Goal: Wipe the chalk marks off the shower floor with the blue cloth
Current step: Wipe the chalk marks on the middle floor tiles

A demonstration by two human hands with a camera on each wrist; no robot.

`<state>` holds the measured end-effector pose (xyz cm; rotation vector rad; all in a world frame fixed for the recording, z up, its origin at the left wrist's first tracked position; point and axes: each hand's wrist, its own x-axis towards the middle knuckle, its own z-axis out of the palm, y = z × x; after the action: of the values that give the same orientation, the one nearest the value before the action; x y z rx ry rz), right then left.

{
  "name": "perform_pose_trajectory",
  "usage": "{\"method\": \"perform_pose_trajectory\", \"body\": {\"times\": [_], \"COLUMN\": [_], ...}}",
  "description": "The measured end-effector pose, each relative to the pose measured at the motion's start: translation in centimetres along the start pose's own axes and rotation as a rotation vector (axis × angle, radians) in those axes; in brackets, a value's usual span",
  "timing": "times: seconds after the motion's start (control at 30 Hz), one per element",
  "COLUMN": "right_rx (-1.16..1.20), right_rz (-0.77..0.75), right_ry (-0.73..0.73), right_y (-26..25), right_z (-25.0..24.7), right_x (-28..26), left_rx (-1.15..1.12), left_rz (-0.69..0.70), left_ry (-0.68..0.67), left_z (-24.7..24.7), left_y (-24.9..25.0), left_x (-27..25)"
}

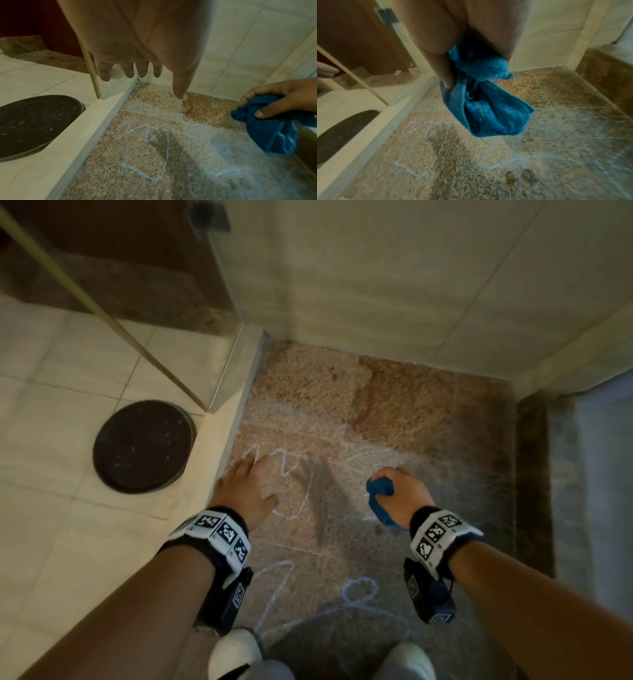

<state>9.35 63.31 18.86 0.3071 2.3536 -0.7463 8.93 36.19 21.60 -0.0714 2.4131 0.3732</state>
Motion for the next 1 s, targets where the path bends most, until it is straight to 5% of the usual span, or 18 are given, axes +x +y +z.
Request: {"method": "perform_pose_trajectory", "body": {"times": [0.27,0.47,0.67,0.87,1.0], "right_rx": [0.092,0.020,-0.251,-0.360,-0.281], "right_rz": [-0.122,-0.285,-0.463,-0.559,-0.371], "right_ry": [0.000,0.107,0.160,0.224,0.392], "right_y": [-1.8,-4.7,-6.5,-6.6,-8.3], "right_z": [12.4,16.7,21.5,20.6,19.3], "right_x": [12.8,22.7,24.0,26.1,28.9], "left_rx": [0.065,0.022,0.087,0.114,0.120], "left_rz": [0.058,0.107,0.028,0.058,0.074], "left_ry": [-0.042,-0.005,0.040,0.019,0.031], "left_z": [7.9,11.8,15.0,14.8,15.1], "left_y": [-10.2,-13.5,-14.7,-15.1,-15.3], "left_x": [10.7,18.7,21.9,22.2,22.4]}}
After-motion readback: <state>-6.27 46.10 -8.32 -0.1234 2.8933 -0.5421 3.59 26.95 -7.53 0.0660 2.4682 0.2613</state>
